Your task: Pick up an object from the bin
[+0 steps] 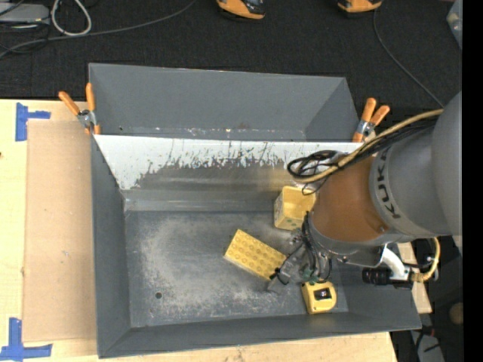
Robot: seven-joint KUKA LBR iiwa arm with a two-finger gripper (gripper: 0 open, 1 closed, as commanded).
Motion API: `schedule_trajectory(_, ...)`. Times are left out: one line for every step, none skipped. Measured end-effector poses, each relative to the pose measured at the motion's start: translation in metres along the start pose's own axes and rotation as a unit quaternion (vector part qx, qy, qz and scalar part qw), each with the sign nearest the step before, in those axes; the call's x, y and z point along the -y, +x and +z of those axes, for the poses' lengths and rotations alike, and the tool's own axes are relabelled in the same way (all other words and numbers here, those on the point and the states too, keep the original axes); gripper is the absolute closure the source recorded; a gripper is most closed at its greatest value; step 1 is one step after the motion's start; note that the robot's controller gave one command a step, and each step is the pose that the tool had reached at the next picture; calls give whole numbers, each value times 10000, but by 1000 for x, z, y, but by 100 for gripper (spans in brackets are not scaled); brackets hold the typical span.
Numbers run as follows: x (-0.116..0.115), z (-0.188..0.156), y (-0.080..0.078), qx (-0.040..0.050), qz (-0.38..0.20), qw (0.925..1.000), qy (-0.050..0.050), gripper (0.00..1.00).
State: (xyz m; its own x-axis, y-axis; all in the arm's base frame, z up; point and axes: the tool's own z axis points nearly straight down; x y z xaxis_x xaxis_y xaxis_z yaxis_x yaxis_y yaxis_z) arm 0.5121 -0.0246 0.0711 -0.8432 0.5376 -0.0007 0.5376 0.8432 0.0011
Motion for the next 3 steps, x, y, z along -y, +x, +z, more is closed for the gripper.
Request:
schedule_trajectory(0, 0, 0, 0, 0, 10000, 0, 100)
schedule_trajectory(0, -17, 1, -10, -9, 10000, 0, 100)
schedule_trajectory(0, -32, 1, -17, -20, 10000, 1, 100)
